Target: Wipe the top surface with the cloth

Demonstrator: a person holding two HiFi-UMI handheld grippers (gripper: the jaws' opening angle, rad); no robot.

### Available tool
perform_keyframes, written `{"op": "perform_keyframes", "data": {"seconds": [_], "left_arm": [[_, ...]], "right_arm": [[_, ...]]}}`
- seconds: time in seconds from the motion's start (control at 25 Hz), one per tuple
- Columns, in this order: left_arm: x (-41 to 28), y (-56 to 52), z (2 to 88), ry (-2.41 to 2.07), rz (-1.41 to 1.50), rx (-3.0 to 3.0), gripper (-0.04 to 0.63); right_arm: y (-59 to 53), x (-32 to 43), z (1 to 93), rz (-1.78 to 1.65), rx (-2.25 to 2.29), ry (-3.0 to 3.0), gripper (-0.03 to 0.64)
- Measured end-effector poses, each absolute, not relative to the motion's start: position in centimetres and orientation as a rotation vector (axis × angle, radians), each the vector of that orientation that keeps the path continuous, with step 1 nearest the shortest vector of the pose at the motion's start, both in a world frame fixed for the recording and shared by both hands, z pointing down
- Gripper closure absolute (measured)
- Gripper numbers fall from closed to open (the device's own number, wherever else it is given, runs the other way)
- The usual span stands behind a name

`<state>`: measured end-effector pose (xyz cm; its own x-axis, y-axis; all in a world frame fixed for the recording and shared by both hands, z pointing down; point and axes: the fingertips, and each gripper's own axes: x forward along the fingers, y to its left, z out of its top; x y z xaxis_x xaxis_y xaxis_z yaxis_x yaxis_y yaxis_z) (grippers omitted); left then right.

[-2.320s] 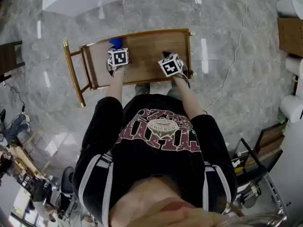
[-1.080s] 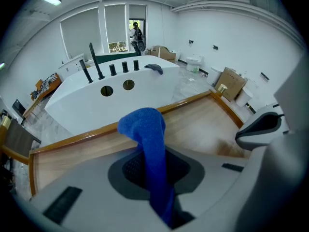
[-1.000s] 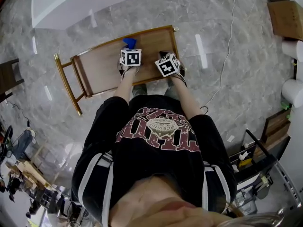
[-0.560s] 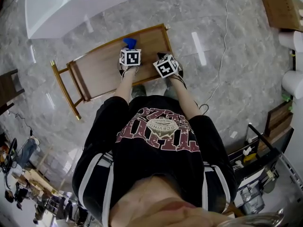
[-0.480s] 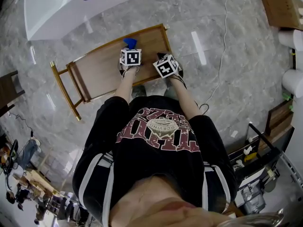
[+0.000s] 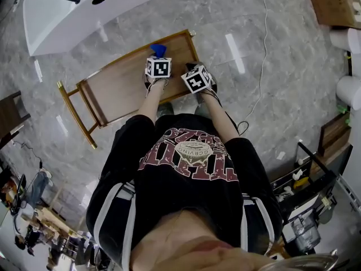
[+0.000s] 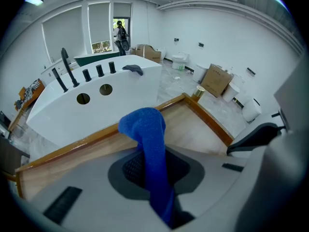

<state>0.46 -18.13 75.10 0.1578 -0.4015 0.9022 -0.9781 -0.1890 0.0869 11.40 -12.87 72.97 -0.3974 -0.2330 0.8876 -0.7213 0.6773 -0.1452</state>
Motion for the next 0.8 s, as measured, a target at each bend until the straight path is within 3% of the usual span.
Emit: {"op": "perform_keyframes", "data": {"seconds": [0.8], "left_arm": [[8.4, -22.1, 75.2, -1.256, 0.984, 1.801, 0.495]], "right_arm": [[-12.2, 13.7, 72.1, 0.695, 0.736, -1.985, 0.598]]}}
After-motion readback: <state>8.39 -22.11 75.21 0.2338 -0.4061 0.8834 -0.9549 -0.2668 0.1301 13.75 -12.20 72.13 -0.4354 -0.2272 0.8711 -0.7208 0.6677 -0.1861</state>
